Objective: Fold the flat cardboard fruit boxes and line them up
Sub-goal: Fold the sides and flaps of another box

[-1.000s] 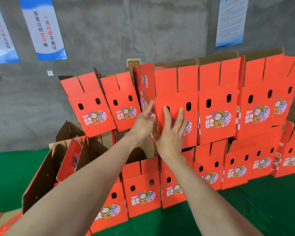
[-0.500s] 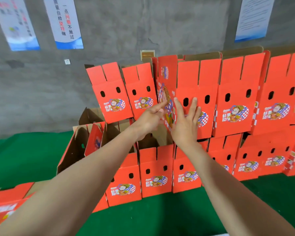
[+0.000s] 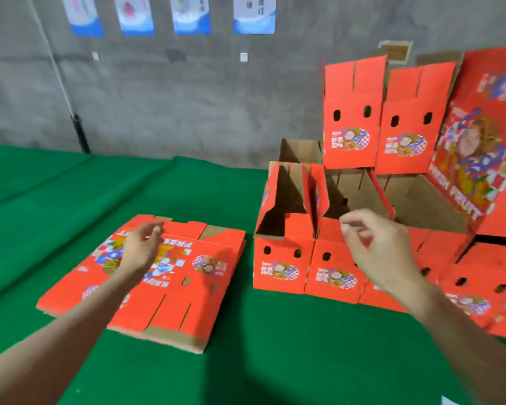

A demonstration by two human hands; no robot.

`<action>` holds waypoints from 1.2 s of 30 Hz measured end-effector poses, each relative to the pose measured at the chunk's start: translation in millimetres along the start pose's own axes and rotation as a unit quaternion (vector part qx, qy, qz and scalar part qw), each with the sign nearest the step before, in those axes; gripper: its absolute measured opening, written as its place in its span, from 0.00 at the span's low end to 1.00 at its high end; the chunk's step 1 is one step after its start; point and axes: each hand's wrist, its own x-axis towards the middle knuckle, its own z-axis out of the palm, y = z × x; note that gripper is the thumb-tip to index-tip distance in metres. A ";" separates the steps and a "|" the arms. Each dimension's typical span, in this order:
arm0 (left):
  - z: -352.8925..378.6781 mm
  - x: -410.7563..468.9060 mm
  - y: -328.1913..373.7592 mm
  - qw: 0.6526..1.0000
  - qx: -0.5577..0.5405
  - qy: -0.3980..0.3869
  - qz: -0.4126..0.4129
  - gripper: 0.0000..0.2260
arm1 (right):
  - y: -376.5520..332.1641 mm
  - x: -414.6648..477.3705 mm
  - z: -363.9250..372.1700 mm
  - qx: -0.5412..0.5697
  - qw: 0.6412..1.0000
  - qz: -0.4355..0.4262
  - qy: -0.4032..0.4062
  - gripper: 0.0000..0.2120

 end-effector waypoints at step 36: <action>-76.1 21.9 -209.0 0.969 0.233 0.080 -0.024 0.30 | -56.1 -60.3 269.1 0.077 0.881 0.460 -0.074 0.13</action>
